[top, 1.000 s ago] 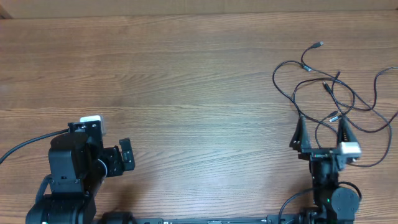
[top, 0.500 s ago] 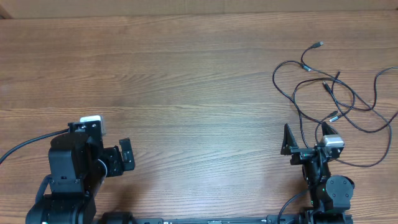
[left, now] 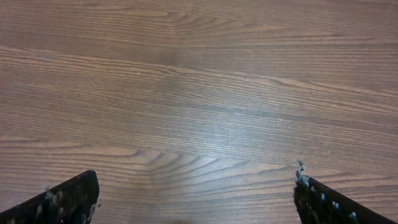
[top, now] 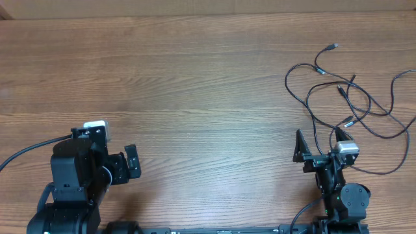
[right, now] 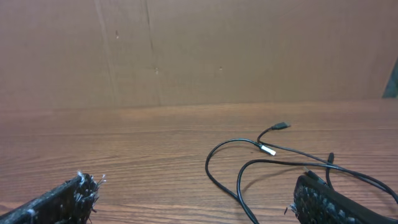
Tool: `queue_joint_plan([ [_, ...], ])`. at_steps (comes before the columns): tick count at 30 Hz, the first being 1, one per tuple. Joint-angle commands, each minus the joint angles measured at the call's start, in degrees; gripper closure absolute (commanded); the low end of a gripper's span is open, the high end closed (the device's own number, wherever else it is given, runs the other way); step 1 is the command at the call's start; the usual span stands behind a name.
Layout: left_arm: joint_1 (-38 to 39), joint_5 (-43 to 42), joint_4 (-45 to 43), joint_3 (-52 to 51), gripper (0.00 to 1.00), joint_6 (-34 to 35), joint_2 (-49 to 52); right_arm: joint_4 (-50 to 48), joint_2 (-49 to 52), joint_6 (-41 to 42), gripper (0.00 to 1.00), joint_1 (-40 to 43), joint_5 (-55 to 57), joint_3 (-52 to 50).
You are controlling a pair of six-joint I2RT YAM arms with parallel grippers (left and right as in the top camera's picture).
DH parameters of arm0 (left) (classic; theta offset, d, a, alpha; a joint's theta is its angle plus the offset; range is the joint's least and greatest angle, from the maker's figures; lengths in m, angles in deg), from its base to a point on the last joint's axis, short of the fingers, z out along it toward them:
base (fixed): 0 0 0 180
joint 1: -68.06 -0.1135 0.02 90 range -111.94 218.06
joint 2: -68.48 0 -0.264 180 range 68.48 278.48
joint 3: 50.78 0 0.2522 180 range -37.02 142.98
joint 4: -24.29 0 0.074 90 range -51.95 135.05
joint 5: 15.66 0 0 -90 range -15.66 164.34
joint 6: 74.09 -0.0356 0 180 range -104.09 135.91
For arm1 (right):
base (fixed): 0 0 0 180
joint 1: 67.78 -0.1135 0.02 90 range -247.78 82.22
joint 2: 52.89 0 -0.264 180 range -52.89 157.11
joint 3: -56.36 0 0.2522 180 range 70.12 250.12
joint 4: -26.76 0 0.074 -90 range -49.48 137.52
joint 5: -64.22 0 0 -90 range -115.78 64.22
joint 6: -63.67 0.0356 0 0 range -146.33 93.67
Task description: Untangle cables
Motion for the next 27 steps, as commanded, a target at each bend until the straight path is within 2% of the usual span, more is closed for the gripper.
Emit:
queue_joint_plan([
  [1,-0.2,0.7,0.0,0.0,0.00,0.4,-0.1,-0.3,-0.5,-0.3,0.00,-0.3,-0.1,-0.6],
  [15,-0.2,1.0,-0.1,-0.3,0.00,-0.5,-1.8,-0.3,-0.5,-0.3,0.00,-0.3,-0.1,-0.6],
  [19,-0.2,0.9,-9.8,-6.7,0.01,-2.7,-8.4,-0.3,-0.5,-0.3,0.00,-0.3,-0.1,-0.6],
  [27,-1.3,-2.6,-36.6,-31.0,0.00,-2.5,-27.1,-0.3,-0.5,-0.3,0.00,-0.3,-0.1,-0.6],
])
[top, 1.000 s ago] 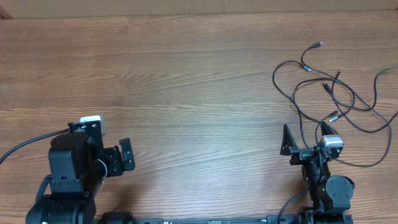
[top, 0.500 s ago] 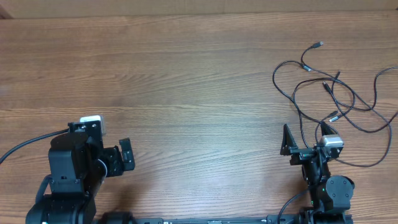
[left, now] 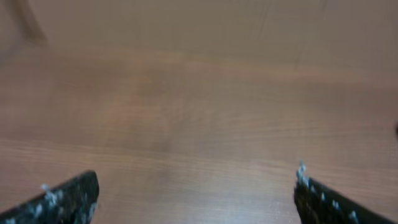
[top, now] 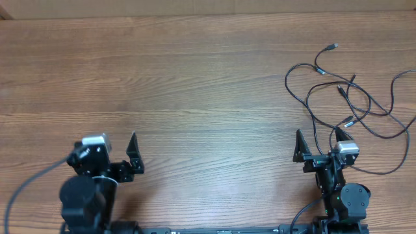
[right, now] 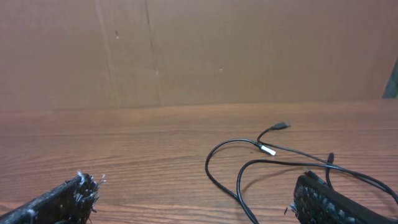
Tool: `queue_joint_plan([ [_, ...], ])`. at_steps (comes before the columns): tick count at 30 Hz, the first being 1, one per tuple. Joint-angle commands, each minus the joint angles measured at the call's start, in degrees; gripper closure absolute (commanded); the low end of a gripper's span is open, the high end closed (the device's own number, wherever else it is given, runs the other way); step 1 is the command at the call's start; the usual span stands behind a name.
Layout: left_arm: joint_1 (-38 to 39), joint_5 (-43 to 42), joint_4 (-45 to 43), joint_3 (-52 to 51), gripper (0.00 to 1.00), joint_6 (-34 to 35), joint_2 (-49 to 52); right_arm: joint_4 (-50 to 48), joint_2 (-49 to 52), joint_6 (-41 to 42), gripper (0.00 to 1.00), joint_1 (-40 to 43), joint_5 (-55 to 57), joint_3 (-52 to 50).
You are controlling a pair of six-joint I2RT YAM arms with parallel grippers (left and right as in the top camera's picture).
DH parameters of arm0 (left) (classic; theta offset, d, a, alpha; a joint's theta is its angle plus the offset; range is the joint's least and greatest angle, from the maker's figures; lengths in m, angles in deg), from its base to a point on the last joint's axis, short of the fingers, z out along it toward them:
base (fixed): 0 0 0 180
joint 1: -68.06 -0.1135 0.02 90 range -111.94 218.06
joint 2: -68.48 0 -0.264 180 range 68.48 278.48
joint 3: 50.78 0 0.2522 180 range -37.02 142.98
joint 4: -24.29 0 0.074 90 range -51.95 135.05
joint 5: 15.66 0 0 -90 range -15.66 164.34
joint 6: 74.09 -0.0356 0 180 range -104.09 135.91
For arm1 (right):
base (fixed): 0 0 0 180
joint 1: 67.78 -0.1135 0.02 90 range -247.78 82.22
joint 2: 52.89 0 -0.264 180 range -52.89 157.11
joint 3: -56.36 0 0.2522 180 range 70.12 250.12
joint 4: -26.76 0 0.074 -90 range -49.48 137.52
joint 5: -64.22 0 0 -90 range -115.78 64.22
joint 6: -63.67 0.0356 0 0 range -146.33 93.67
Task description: Untangle cables
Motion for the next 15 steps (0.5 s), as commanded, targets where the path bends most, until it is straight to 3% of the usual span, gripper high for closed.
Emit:
queue_joint_plan([
  [1,-1.2,-2.5,-9.7,-10.5,0.00,-0.5,-8.1,-0.3,-0.5,-0.3,0.00,-0.3,0.0,-0.6],
  [6,-2.5,-3.3,-26.0,-22.4,0.00,1.8,-16.9,-0.3,-0.5,-0.3,0.00,-0.3,-0.1,-0.6],
  [11,-3.2,-2.1,-42.7,-29.9,0.00,1.6,-18.8,-0.3,-0.5,-0.3,0.00,-0.3,0.0,-0.6],
  [15,-3.3,-1.8,-53.2,-34.2,0.00,-3.4,-18.8,-0.3,-0.5,-0.3,0.00,-0.3,0.0,-0.6],
])
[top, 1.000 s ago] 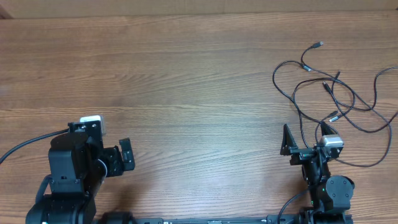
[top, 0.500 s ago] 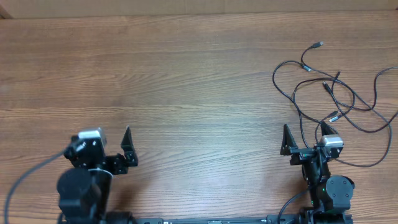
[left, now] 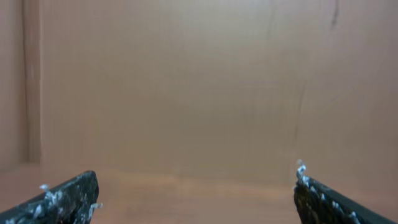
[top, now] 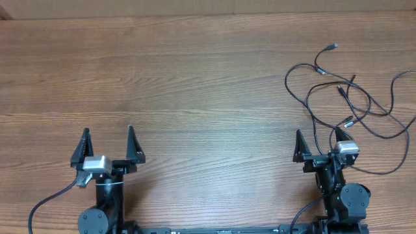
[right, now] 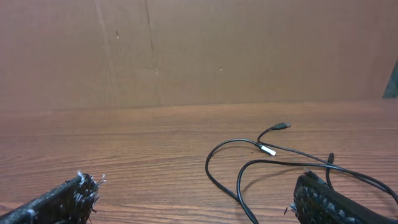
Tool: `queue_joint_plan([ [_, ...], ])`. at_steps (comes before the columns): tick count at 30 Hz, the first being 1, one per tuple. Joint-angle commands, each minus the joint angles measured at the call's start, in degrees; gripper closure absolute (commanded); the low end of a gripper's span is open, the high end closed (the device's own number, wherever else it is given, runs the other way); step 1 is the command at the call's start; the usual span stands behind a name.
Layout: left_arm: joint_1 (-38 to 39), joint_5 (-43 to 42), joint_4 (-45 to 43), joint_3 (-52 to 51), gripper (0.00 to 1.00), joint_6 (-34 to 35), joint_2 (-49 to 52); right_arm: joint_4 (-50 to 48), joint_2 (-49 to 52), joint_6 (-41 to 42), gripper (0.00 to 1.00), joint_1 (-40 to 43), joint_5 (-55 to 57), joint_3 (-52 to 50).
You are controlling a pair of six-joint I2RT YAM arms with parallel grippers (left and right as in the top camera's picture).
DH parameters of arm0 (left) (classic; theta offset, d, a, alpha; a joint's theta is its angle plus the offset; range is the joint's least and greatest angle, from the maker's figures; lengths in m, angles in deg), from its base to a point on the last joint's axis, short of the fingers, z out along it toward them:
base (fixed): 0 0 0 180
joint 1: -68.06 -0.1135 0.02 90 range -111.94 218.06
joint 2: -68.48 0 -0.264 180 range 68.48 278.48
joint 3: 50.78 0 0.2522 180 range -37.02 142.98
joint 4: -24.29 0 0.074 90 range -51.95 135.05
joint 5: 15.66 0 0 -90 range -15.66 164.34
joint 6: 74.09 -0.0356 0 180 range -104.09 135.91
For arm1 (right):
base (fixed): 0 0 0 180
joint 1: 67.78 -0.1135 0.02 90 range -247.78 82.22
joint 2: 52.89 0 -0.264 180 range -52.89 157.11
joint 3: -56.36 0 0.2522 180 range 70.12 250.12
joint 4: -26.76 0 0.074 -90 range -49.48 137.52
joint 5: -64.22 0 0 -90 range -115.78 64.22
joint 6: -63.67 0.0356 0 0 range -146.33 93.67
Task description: Untangle cables
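Observation:
A tangle of thin black cables lies on the wooden table at the far right, with several small plugs at the loose ends. In the right wrist view the cables loop between and just ahead of the fingers. My right gripper sits open near the table's front edge, right below the tangle, holding nothing. My left gripper is open at the front left, far from the cables. Its wrist view shows only the two fingertips, with nothing between them.
A brown cardboard wall stands along the table's far edge and fills the left wrist view. Bare wood spans the middle and left of the table. One cable end runs off the right edge.
My left arm has drawn back toward the front edge and now points straight ahead. Its camera sees the back wall instead of the tabletop. The right arm and the cables have not moved.
At first my left gripper was turned sideways at the front left, looking down at bare wood. Then it stood closer to the front edge, tilting up. Now it is level and facing the wall. My right gripper stayed open below the tangle throughout.

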Motion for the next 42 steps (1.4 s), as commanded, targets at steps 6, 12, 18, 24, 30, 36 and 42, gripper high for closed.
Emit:
queue_joint_plan([
  [6,-0.6,-2.7,0.3,-3.8,0.00,-13.7,-0.7,-0.3,-0.5,-0.3,0.00,-0.3,0.0,-0.6],
  [12,-0.6,-3.1,14.5,-3.8,0.00,-11.6,-0.7,-0.3,-0.5,-0.3,0.00,-0.3,0.0,-0.6],
  [18,-0.6,-4.0,18.5,-3.8,0.00,-9.5,-0.7,-0.3,-0.5,-0.3,0.00,-0.3,0.0,-0.6],
  [24,-0.6,-3.9,18.4,-3.8,0.00,-6.1,-0.7,-0.3,-0.5,-0.3,0.00,-0.3,0.0,-0.6],
  [30,-0.6,-3.9,18.4,-3.8,0.00,-6.1,-0.7,-0.3,-0.5,-0.3,0.00,-0.3,0.0,-0.6],
  [36,-0.6,-3.9,18.4,-3.8,0.00,-6.1,-0.7,-0.3,-0.5,-0.3,0.00,-0.3,0.0,-0.6],
  [42,-0.6,-3.9,18.5,-3.8,0.00,-6.1,-0.7,-0.3,-0.5,-0.3,0.00,-0.3,0.0,-0.6],
])
